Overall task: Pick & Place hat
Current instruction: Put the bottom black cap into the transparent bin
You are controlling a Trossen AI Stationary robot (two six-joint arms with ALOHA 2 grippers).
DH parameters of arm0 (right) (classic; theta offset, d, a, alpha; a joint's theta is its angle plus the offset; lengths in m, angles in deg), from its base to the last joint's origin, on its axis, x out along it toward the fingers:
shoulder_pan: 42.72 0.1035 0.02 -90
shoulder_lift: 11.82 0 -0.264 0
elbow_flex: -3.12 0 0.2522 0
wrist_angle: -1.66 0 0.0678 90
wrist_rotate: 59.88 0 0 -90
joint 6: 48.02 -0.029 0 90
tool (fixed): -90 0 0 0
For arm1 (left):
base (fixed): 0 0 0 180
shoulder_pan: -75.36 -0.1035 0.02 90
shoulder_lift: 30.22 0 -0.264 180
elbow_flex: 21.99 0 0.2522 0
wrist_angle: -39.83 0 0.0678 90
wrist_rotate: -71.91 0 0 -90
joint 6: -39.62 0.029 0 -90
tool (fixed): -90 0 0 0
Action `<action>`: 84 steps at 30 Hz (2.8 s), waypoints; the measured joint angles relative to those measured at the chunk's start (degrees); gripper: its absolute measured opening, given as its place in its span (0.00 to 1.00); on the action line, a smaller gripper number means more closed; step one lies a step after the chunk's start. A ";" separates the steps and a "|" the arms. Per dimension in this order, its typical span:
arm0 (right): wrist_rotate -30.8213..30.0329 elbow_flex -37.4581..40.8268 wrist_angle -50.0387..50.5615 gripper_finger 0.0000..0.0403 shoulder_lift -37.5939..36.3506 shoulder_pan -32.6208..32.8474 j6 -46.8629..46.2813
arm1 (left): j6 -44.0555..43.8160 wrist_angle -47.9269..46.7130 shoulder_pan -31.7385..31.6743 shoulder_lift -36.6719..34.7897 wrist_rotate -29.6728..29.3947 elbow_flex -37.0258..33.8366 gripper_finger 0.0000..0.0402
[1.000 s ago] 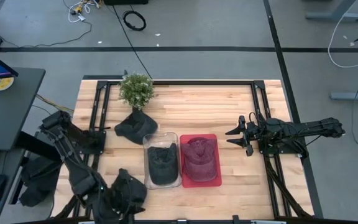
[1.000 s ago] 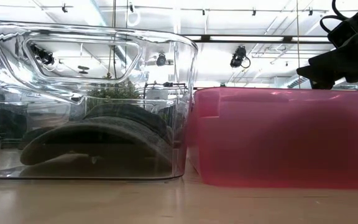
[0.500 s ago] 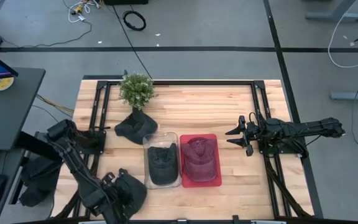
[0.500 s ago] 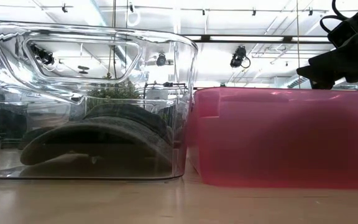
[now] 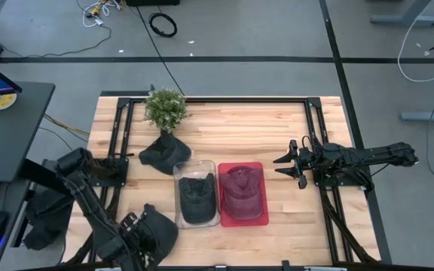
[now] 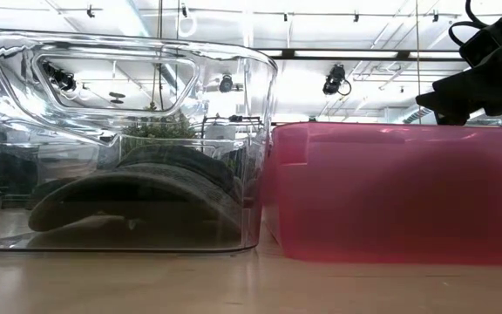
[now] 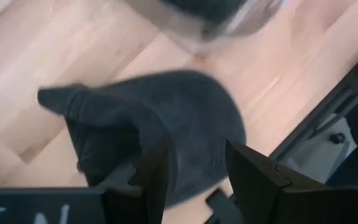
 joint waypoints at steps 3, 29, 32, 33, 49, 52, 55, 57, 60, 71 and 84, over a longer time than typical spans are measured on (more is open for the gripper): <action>0.00 0.00 -0.01 0.40 0.02 -0.02 -0.02 | -2.68 0.10 1.04 1.39 3.56 0.02 0.40; 0.01 0.00 -0.02 0.40 0.01 0.00 0.00 | 4.54 4.92 2.25 4.25 0.32 0.00 0.40; 0.01 0.00 -0.02 0.40 0.00 -0.01 0.00 | 4.08 4.36 2.25 4.25 -0.02 0.00 0.40; 0.01 0.00 -0.02 0.40 0.00 -0.02 0.00 | 4.43 4.24 2.25 4.25 -0.02 0.00 0.40; 0.00 0.00 -0.02 0.40 0.02 -0.01 0.00 | 1.85 4.27 1.22 4.32 6.06 -7.15 0.40; 0.00 0.00 -0.02 0.40 0.00 0.00 0.00 | 1.77 3.99 1.01 4.32 6.23 -7.19 0.40; 0.00 0.00 -0.02 0.40 0.01 -0.02 0.00 | 0.85 4.10 1.01 4.32 6.40 -7.18 0.40; 0.02 0.00 -0.02 0.40 0.00 -0.01 0.00 | 0.38 4.08 1.01 4.32 6.42 -7.18 0.40; 0.00 0.00 -0.02 0.40 0.01 -0.02 0.00 | 0.31 4.08 1.01 4.32 6.41 -7.17 0.40; 0.01 0.00 -0.02 0.40 0.01 -0.01 0.00 | 0.34 4.76 1.01 4.31 4.19 -7.36 0.40; 0.00 0.00 -0.02 0.40 0.00 -0.02 0.00 | 0.43 12.11 -1.73 4.08 11.57 -15.46 0.40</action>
